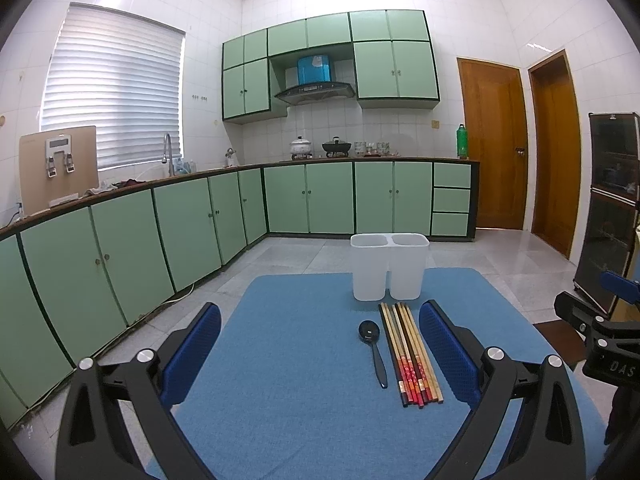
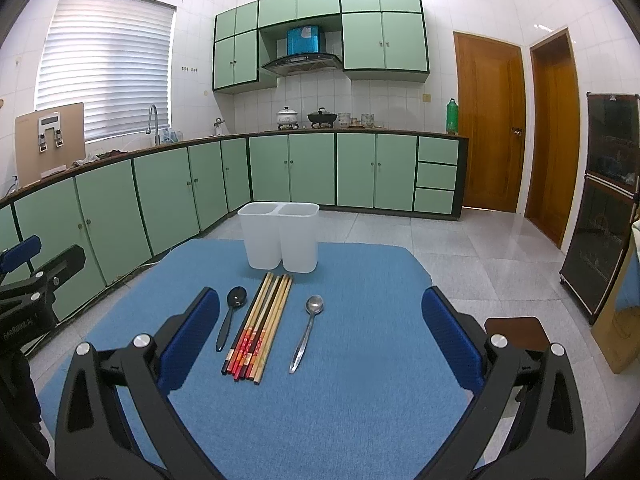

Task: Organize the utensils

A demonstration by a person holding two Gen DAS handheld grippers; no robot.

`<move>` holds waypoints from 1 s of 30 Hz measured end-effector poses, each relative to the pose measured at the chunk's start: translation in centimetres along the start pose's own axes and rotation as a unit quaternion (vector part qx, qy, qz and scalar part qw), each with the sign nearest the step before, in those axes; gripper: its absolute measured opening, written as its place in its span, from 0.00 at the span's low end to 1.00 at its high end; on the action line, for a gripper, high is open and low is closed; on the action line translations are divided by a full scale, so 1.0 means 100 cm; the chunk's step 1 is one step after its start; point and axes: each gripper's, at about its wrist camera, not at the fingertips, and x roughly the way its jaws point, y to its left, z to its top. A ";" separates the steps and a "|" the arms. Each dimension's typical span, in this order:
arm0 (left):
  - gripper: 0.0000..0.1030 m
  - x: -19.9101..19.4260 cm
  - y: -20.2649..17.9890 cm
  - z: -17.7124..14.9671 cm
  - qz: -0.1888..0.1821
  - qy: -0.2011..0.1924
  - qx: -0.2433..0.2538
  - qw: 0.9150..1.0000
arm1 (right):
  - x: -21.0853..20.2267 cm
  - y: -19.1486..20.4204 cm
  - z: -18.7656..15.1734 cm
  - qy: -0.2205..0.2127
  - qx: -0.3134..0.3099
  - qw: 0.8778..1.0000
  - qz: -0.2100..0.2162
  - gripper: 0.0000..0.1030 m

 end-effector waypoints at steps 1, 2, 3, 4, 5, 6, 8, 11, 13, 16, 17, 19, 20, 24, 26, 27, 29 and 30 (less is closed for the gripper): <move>0.94 0.001 0.000 -0.001 0.000 0.001 0.000 1.000 | 0.000 0.000 0.001 0.001 0.000 1.000 0.000 0.95; 0.94 0.002 -0.001 -0.001 0.001 0.002 0.001 1.000 | 0.001 0.001 0.001 0.002 0.000 1.000 -0.001 0.95; 0.94 0.003 -0.002 -0.001 0.001 0.003 0.001 1.000 | 0.001 0.000 0.001 0.003 0.000 1.000 -0.001 0.95; 0.94 0.005 -0.002 -0.001 0.001 0.005 0.001 1.000 | 0.004 -0.001 0.000 0.006 0.000 1.000 0.000 0.95; 0.94 0.006 -0.002 -0.001 0.001 0.007 0.001 1.000 | 0.005 -0.001 0.000 0.007 0.000 1.000 0.000 0.95; 0.94 0.008 -0.002 -0.001 0.001 0.008 0.001 1.000 | 0.008 -0.001 0.000 0.010 0.000 1.000 0.000 0.95; 0.94 0.011 -0.004 -0.002 0.000 0.012 0.002 1.000 | 0.011 0.000 -0.001 0.014 0.000 1.000 0.000 0.95; 0.94 0.021 -0.005 -0.003 -0.001 0.020 0.005 1.000 | 0.021 0.000 -0.001 0.023 -0.003 1.000 0.001 0.95; 0.94 0.032 -0.006 -0.004 0.002 0.028 0.007 1.000 | 0.031 -0.002 0.000 0.034 -0.001 0.999 0.003 0.95; 0.94 0.058 -0.005 -0.006 0.004 0.054 0.013 0.998 | 0.061 -0.009 0.002 0.068 0.001 0.998 0.008 0.95; 0.94 0.069 -0.004 -0.007 0.004 0.064 0.014 0.998 | 0.075 -0.012 0.002 0.083 0.002 0.997 0.008 0.95; 0.94 0.093 -0.002 -0.009 0.011 0.085 0.017 0.996 | 0.098 -0.016 0.002 0.109 0.007 0.994 0.009 0.95; 0.94 0.104 -0.002 -0.010 0.009 0.097 0.019 0.995 | 0.114 -0.019 0.002 0.125 0.014 0.992 0.013 0.95; 0.94 0.152 -0.004 -0.018 0.010 0.144 0.035 0.989 | 0.161 -0.023 -0.001 0.171 0.036 0.984 0.021 0.91; 0.94 0.175 -0.003 -0.020 0.009 0.163 0.028 0.986 | 0.187 -0.023 -0.004 0.197 0.044 0.979 0.025 0.87; 0.94 0.182 -0.002 -0.021 0.008 0.167 0.023 0.986 | 0.198 -0.022 -0.006 0.208 0.045 0.977 0.026 0.81; 0.94 0.200 -0.002 -0.023 0.009 0.175 0.018 0.984 | 0.220 -0.016 -0.011 0.231 0.042 0.971 0.030 0.75; 0.94 0.207 -0.003 -0.023 0.012 0.179 0.017 0.984 | 0.229 -0.014 -0.014 0.241 0.042 0.969 0.032 0.75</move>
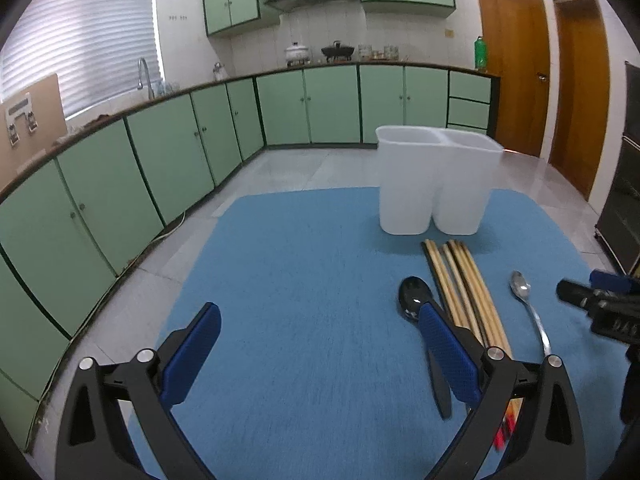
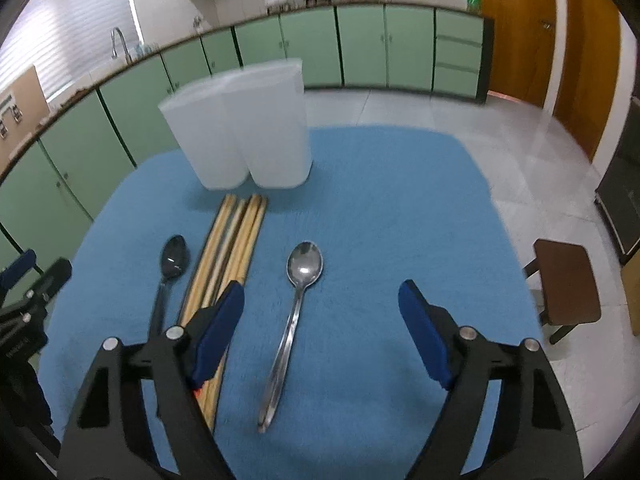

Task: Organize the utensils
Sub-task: 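Grasp the black spoon with the left tool while the right tool grasps the steel spoon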

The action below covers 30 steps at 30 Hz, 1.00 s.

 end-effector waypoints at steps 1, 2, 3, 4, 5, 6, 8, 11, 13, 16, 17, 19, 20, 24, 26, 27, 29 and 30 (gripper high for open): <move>0.94 0.008 -0.001 0.001 0.001 0.005 -0.003 1.000 | 0.011 0.002 0.002 0.012 0.001 1.000 0.003 0.71; 0.94 0.014 -0.002 0.002 -0.001 0.009 -0.006 1.000 | 0.019 0.002 0.002 0.020 0.002 1.000 0.006 0.69; 0.94 0.019 -0.003 0.003 -0.003 0.013 -0.008 1.000 | 0.025 0.004 0.003 0.027 0.002 1.000 0.008 0.64; 0.94 0.024 -0.004 0.002 -0.003 0.018 -0.009 1.000 | 0.035 0.006 0.004 0.037 -0.001 0.999 0.007 0.59; 0.94 0.027 -0.005 0.002 -0.004 0.022 -0.008 1.000 | 0.038 0.008 0.004 0.042 -0.001 0.999 0.005 0.58; 0.94 0.031 -0.005 0.001 -0.004 0.026 -0.006 1.000 | 0.043 0.008 0.005 0.048 0.001 0.999 0.006 0.56; 0.94 0.038 -0.006 0.000 -0.007 0.033 -0.005 0.999 | 0.049 0.008 0.006 0.054 0.004 0.998 0.010 0.50; 0.93 0.046 -0.009 -0.002 -0.014 0.047 -0.003 0.999 | 0.056 0.011 0.008 0.058 -0.002 0.998 0.004 0.42; 0.92 0.052 -0.011 -0.004 -0.021 0.054 -0.007 0.998 | 0.059 0.015 0.009 0.053 -0.011 0.999 -0.005 0.30; 0.92 0.058 -0.015 -0.005 -0.038 0.065 -0.012 0.997 | 0.060 0.017 0.009 0.049 -0.016 0.999 -0.007 0.27; 0.92 0.060 -0.017 -0.005 -0.043 0.068 -0.012 0.997 | 0.059 0.017 0.009 0.048 -0.018 0.999 -0.007 0.27; 0.91 0.063 -0.023 -0.005 -0.052 0.071 -0.010 0.996 | 0.056 0.016 0.006 0.045 -0.025 0.999 -0.007 0.27; 0.91 0.064 -0.026 -0.004 -0.056 0.072 -0.009 0.996 | 0.055 0.015 0.005 0.044 -0.024 0.999 -0.005 0.27; 0.91 0.075 -0.036 0.006 -0.063 0.079 -0.004 0.995 | 0.052 0.008 0.008 0.045 -0.016 0.999 0.004 0.27; 0.91 0.084 -0.043 0.010 -0.065 0.087 -0.004 0.994 | 0.053 0.004 0.009 0.046 -0.014 0.999 0.006 0.27; 0.91 0.088 -0.046 0.011 -0.065 0.089 -0.004 0.994 | 0.052 0.001 0.010 0.046 -0.014 0.999 0.006 0.27; 0.91 0.097 -0.051 0.014 -0.062 0.098 -0.001 0.993 | 0.051 -0.001 0.010 0.046 -0.014 0.999 0.009 0.27; 0.91 0.102 -0.052 0.014 -0.060 0.102 -0.001 0.993 | 0.052 -0.001 0.011 0.046 -0.014 0.999 0.009 0.27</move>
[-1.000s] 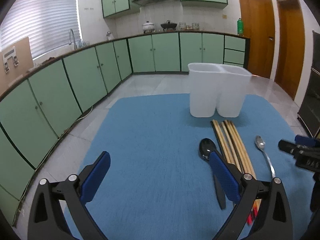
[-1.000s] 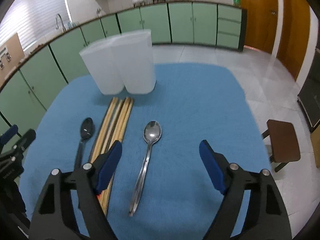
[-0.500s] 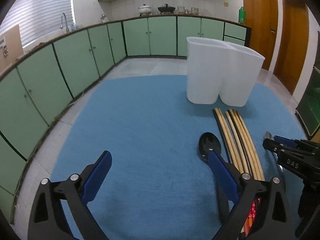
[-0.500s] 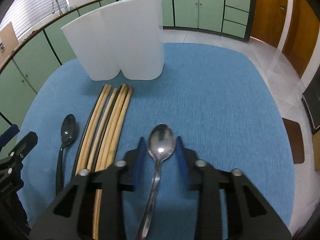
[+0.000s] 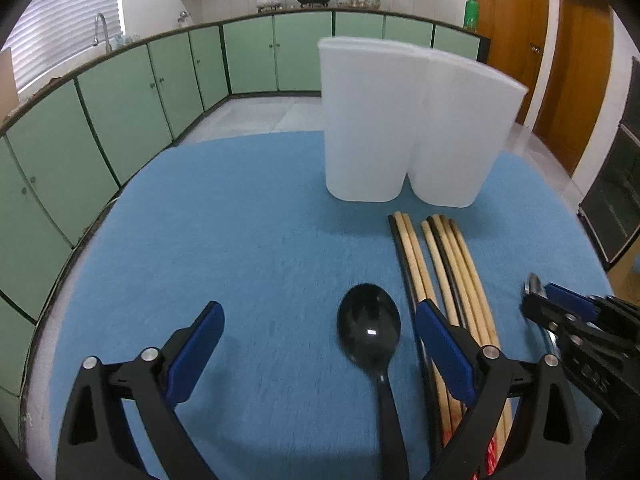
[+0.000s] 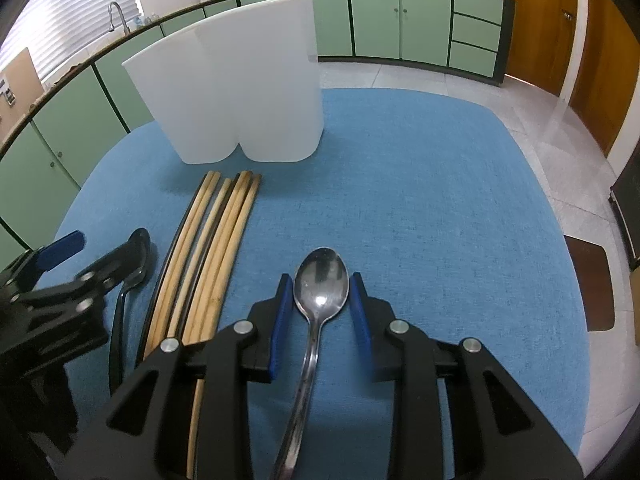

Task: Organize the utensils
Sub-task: 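Grasp the black spoon with the left tool while the right tool grasps the steel spoon, then lower both spoons into the white holder and open both tools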

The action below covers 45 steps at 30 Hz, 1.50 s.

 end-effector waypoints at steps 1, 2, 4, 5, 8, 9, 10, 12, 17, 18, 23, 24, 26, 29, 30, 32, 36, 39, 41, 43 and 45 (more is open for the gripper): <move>0.91 0.006 -0.001 0.002 0.004 0.008 0.000 1.000 | 0.000 -0.001 0.000 -0.001 0.000 1.000 0.000 0.27; 0.91 0.010 -0.002 0.004 0.006 0.015 -0.001 1.000 | 0.001 0.000 0.000 -0.001 0.000 1.000 0.000 0.27; 0.91 0.016 -0.004 0.006 0.004 0.023 -0.001 1.000 | 0.001 -0.001 0.001 -0.002 0.000 1.000 0.001 0.27; 0.91 0.019 -0.004 0.006 0.005 0.027 0.000 1.000 | 0.001 0.000 0.000 -0.002 -0.001 1.000 0.001 0.27; 0.88 0.024 -0.005 0.006 0.003 0.038 0.000 0.999 | 0.002 0.003 0.001 0.003 -0.003 1.000 0.001 0.28; 0.88 0.025 -0.005 0.007 -0.001 0.040 -0.004 0.999 | 0.001 0.001 0.003 0.007 0.001 1.000 0.004 0.28; 0.85 0.024 -0.002 0.008 -0.003 0.040 -0.007 0.999 | 0.002 0.000 0.004 0.010 0.004 1.000 0.007 0.28; 0.77 0.024 -0.002 0.011 -0.010 0.039 -0.009 0.999 | 0.003 -0.003 0.008 0.018 0.011 1.000 0.013 0.28; 0.36 0.022 0.001 0.019 -0.042 0.034 -0.015 0.998 | 0.005 0.000 0.018 0.033 -0.004 0.999 0.002 0.27; 0.34 0.022 0.001 0.020 -0.049 0.034 -0.016 0.998 | 0.005 0.001 0.019 0.034 -0.006 0.999 -0.001 0.27; 0.34 0.008 0.006 0.015 -0.074 0.006 -0.016 0.997 | -0.006 0.001 0.021 -0.001 0.000 1.000 0.010 0.27; 0.34 0.001 0.008 0.014 -0.081 -0.012 -0.017 0.997 | -0.011 0.002 0.019 -0.017 -0.004 1.000 0.011 0.27; 0.34 -0.021 0.011 0.011 -0.095 -0.071 -0.010 0.993 | -0.028 0.003 0.019 -0.066 -0.013 0.998 0.016 0.27; 0.34 -0.041 0.013 0.013 -0.095 -0.141 0.003 0.985 | -0.054 0.002 0.021 -0.129 -0.023 0.991 0.038 0.27; 0.34 -0.046 0.013 0.014 -0.095 -0.155 0.005 0.983 | -0.060 0.002 0.023 -0.144 -0.028 0.988 0.039 0.27; 0.34 -0.056 0.012 0.014 -0.094 -0.192 0.010 0.977 | -0.069 0.000 0.027 -0.162 -0.029 0.985 0.048 0.26; 0.34 -0.073 0.008 0.020 -0.103 -0.241 -0.001 0.965 | -0.087 -0.005 0.041 -0.203 -0.017 0.976 0.071 0.26; 0.34 -0.082 0.018 0.039 -0.107 -0.273 -0.005 0.956 | -0.104 -0.012 0.060 -0.233 -0.012 0.968 0.089 0.26; 0.34 -0.093 0.014 0.047 -0.107 -0.300 -0.006 0.948 | -0.116 -0.015 0.080 -0.255 -0.010 0.962 0.097 0.26; 0.34 -0.101 0.012 0.068 -0.102 -0.328 -0.004 0.939 | -0.129 -0.015 0.099 -0.276 -0.012 0.956 0.102 0.26; 0.34 -0.108 0.012 0.093 -0.099 -0.357 -0.006 0.929 | -0.139 -0.016 0.118 -0.297 -0.016 0.949 0.102 0.26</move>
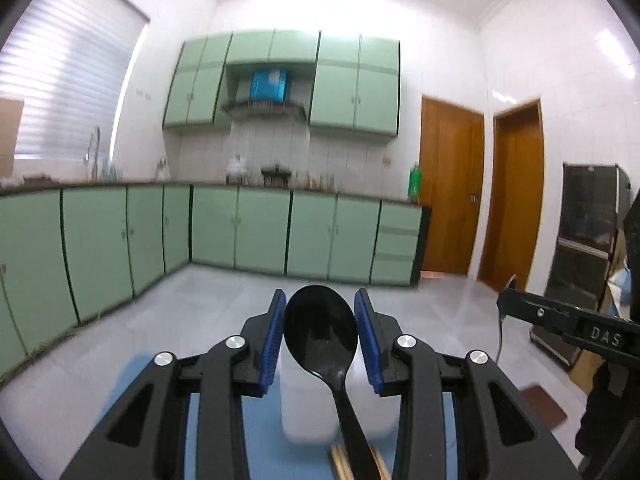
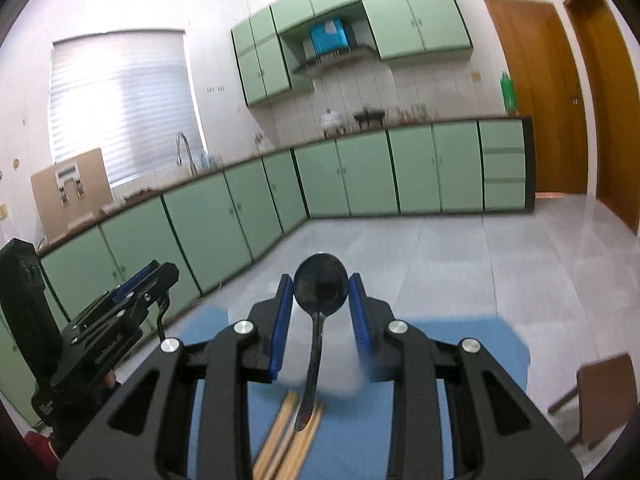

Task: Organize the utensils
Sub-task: 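Lower both spoons into the white holder and open both tools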

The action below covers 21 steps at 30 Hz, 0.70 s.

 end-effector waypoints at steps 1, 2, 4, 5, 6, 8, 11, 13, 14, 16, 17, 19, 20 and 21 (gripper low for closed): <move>0.34 0.004 0.000 0.010 0.000 -0.010 0.000 1.000 | 0.000 -0.001 0.007 -0.007 -0.003 1.000 -0.001 0.26; 0.34 0.009 0.000 0.018 0.003 -0.020 0.002 1.000 | 0.006 -0.002 0.017 -0.015 -0.003 1.000 0.000 0.26; 0.34 0.028 -0.002 0.033 0.010 -0.035 0.015 0.999 | 0.016 -0.007 0.032 -0.023 0.002 1.000 0.002 0.26; 0.34 0.039 -0.003 0.038 0.012 -0.039 0.021 0.999 | 0.022 -0.009 0.038 -0.028 0.003 1.000 -0.002 0.26; 0.34 0.048 -0.004 0.041 0.013 -0.040 0.023 0.999 | 0.032 -0.010 0.044 -0.033 0.002 0.999 -0.010 0.26; 0.34 0.068 -0.008 0.042 0.017 -0.037 0.029 0.999 | 0.046 -0.014 0.049 -0.033 0.002 0.999 -0.021 0.26; 0.34 0.092 -0.009 0.032 0.025 -0.021 0.039 0.999 | 0.072 -0.021 0.049 -0.025 0.003 0.999 -0.044 0.26; 0.34 0.105 -0.007 0.023 0.026 -0.003 0.040 0.999 | 0.089 -0.026 0.045 -0.012 0.002 0.998 -0.060 0.26; 0.34 0.110 -0.006 0.017 0.028 0.006 0.041 0.999 | 0.095 -0.026 0.041 -0.006 0.002 0.998 -0.064 0.26; 0.34 0.116 -0.003 0.008 0.027 0.019 0.041 0.999 | 0.108 -0.028 0.030 0.011 0.001 0.998 -0.069 0.27; 0.34 0.119 -0.002 0.003 0.025 0.028 0.039 0.999 | 0.114 -0.028 0.024 0.022 -0.001 0.997 -0.069 0.27; 0.34 0.123 0.000 -0.003 0.024 0.044 0.039 0.998 | 0.122 -0.025 0.015 0.042 -0.003 0.997 -0.064 0.27; 0.35 0.121 0.000 -0.006 0.022 0.046 0.038 0.998 | 0.123 -0.025 0.011 0.049 -0.006 0.997 -0.062 0.28; 0.37 0.118 0.001 -0.007 0.022 0.048 0.038 0.998 | 0.123 -0.023 0.007 0.052 -0.008 0.997 -0.061 0.28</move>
